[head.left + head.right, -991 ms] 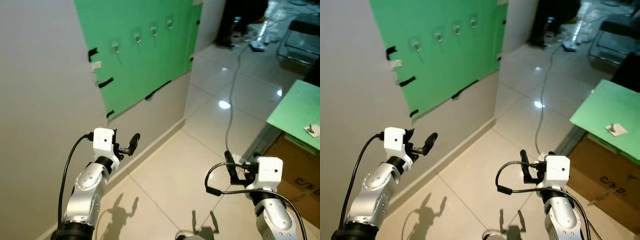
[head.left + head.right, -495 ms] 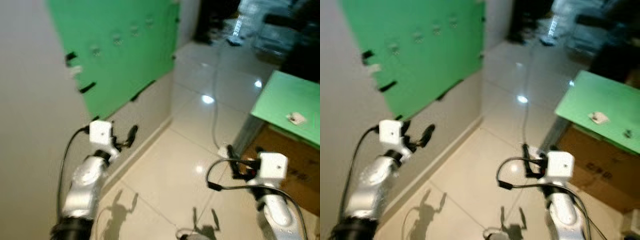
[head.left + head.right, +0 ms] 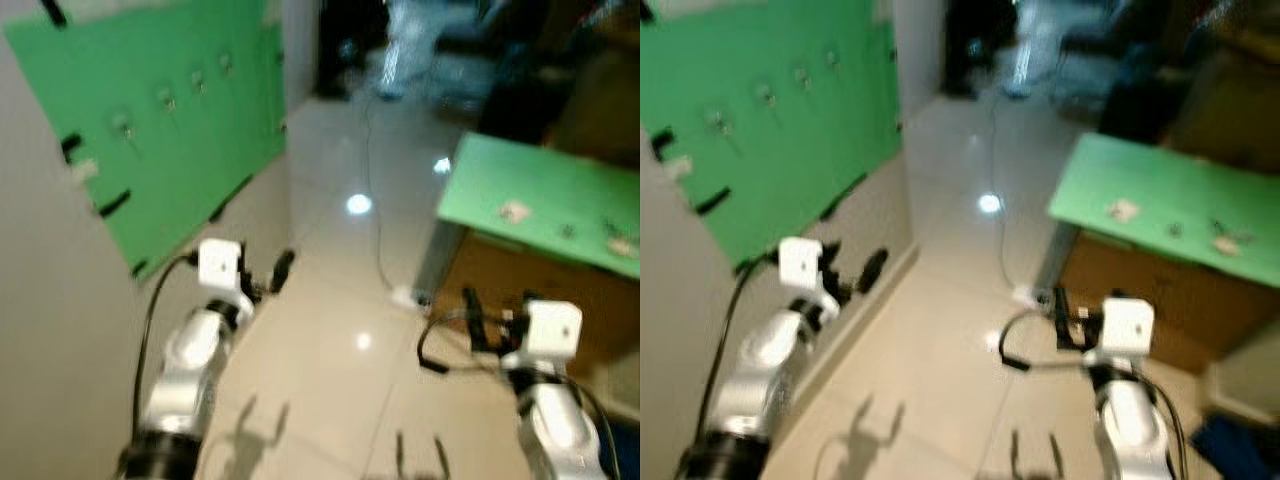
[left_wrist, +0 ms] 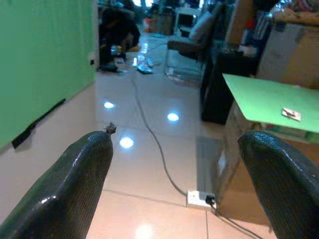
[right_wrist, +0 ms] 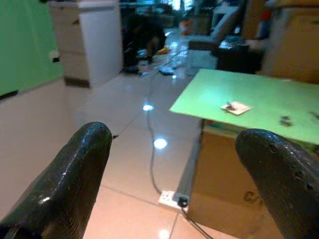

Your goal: Hang keys on a hook

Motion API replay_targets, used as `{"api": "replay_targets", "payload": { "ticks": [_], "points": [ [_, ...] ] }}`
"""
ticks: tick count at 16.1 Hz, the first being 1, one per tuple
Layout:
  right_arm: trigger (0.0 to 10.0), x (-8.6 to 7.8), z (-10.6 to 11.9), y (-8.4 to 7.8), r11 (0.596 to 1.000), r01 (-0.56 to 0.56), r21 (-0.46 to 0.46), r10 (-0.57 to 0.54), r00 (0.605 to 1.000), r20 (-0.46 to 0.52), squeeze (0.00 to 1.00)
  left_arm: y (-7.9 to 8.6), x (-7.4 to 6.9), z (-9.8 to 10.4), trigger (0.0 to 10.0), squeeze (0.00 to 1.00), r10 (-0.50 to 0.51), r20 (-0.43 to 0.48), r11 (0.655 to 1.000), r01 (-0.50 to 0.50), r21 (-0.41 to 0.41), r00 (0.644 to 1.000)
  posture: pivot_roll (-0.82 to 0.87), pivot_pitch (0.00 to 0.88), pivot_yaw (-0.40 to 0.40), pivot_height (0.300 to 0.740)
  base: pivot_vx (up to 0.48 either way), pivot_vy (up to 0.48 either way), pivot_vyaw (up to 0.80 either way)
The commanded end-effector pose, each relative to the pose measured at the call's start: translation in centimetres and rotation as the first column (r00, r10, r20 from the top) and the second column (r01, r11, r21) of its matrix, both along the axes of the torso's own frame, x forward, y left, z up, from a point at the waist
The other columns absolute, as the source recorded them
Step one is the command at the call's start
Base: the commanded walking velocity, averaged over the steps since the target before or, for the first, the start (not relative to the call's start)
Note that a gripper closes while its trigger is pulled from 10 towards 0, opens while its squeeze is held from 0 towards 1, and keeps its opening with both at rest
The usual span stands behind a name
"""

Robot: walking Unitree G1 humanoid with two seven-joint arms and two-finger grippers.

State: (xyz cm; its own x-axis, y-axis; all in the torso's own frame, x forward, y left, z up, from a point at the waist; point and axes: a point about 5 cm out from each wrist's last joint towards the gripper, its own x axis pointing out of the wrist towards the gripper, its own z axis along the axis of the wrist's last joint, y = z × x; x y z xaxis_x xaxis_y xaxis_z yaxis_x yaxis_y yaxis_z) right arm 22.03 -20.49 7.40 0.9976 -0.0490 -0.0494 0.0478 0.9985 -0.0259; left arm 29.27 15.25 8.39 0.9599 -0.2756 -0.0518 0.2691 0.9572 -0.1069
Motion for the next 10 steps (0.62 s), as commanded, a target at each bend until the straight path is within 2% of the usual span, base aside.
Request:
{"api": "replay_targets", "payload": {
  "ticks": [1,7,10],
  "points": [
    [10.0,-0.17,0.3,-0.11,1.0,0.002,-0.013,-0.002,1.0,0.01,0.0,0.16,0.22,0.11,10.0,0.0,0.008,0.0,1.0,-0.008,0.001,1.0,-0.17,0.0,0.054,0.74,0.0,0.0,-0.65],
    [10.0,-0.43,0.2,-0.2,0.999,-0.014,-0.035,0.013,1.0,-0.02,0.0,0.18,0.37,0.07,10.0,0.0,0.013,-0.001,1.0,-0.013,0.011,1.0,-0.17,0.0,0.041,0.74,0.0,0.0,-0.65],
    [10.0,0.03,0.56,-0.35,1.0,0.011,-0.029,-0.01,1.0,0.007,0.0,0.58,0.62,-0.02,10.0,0.0,0.057,-0.017,0.998,-0.057,-0.026,0.998,-0.17,0.0,0.037,0.732,0.0,0.0,0.0]
  ]
}}
